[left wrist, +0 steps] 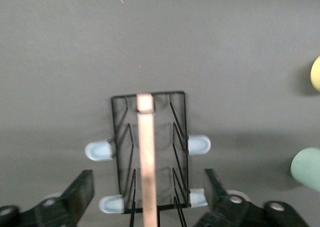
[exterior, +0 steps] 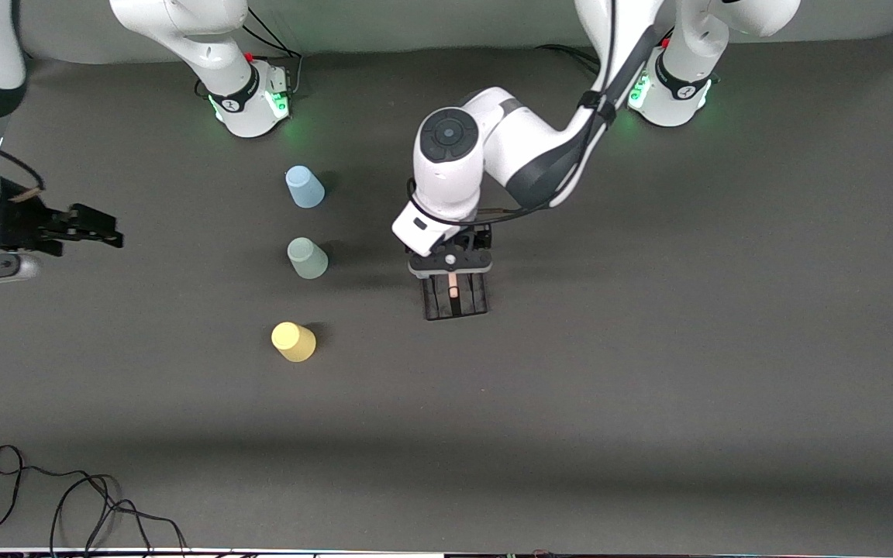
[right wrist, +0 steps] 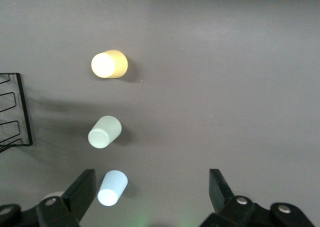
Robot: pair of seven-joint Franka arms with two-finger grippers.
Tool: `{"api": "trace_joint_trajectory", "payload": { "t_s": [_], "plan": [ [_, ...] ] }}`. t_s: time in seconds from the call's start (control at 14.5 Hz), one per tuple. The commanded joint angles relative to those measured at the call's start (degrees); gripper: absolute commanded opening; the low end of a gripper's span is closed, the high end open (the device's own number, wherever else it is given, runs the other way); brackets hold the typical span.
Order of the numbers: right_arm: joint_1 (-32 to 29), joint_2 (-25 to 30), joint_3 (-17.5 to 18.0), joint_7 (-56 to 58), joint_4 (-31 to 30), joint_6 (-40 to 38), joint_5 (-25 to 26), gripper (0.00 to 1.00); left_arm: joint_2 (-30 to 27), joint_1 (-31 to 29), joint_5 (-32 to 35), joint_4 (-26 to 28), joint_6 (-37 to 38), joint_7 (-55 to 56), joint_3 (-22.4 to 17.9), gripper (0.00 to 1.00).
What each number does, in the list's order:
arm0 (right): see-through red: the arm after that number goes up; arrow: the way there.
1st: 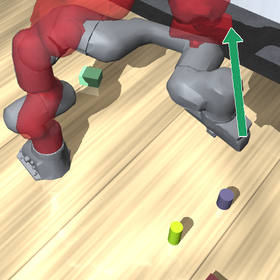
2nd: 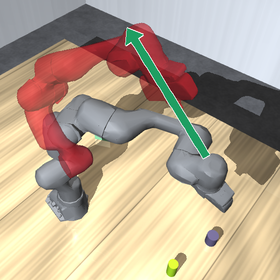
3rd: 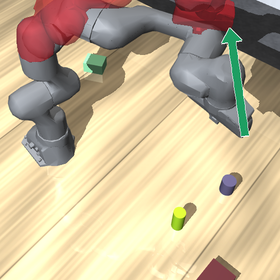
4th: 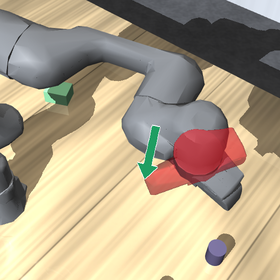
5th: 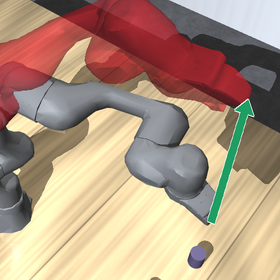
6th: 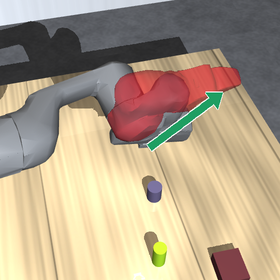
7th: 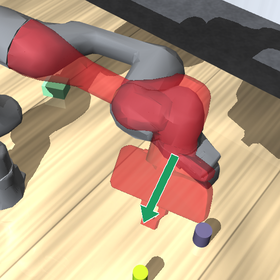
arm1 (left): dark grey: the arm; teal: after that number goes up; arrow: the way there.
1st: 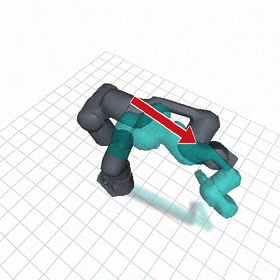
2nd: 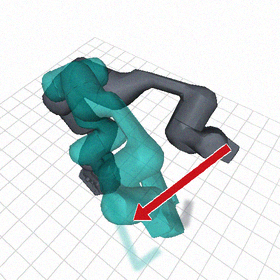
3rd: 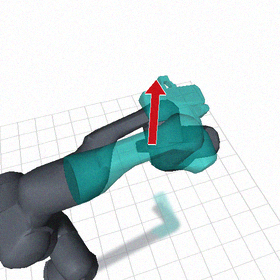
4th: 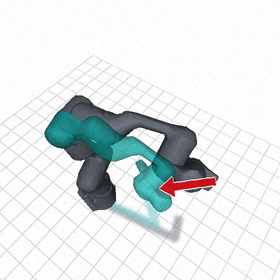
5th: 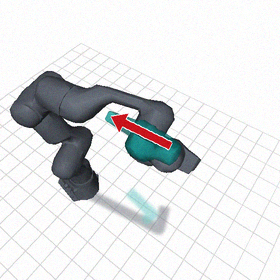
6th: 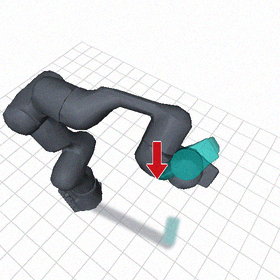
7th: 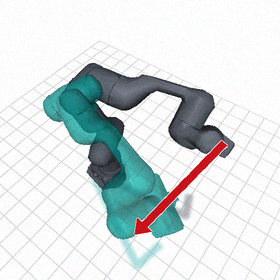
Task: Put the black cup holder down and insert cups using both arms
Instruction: 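Release the rack and withdraw the left gripper while the right gripper reaches the green cup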
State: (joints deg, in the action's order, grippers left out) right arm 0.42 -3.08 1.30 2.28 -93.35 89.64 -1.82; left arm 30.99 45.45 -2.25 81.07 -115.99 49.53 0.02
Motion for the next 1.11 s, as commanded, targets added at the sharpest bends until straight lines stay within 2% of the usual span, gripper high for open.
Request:
{"api": "trace_joint_trajectory", "payload": {
  "t_s": [0.0,0.28,0.62,0.9,1.04],
  "plan": [
    [3.2,3.5,-0.2,-6.4,-5.9,1.8,0.3,1.00,-4.6,-3.9,-0.9,-1.7,6.1,-2.8,0.1,1.00],
    [5.6,6.8,0.1,-10.4,-14.3,7.5,0.3,1.00,-10.6,-13.3,-0.8,-1.3,16.6,-11.7,-0.4,1.00],
    [12.7,8.4,-0.1,-16.9,-26.4,19.6,0.4,1.00,-16.2,-26.4,-0.8,-0.3,22.5,-25.2,-0.4,1.00],
    [14.5,8.2,-0.2,-18.2,-36.5,31.5,0.4,1.00,-22.0,-34.7,0.7,5.4,24.8,-38.9,-0.5,1.00],
    [17.3,6.9,-0.2,-21.4,-39.6,36.5,0.4,1.00,-25.6,-34.7,7.7,9.8,23.4,-39.1,-0.5,1.00]
  ]
}}
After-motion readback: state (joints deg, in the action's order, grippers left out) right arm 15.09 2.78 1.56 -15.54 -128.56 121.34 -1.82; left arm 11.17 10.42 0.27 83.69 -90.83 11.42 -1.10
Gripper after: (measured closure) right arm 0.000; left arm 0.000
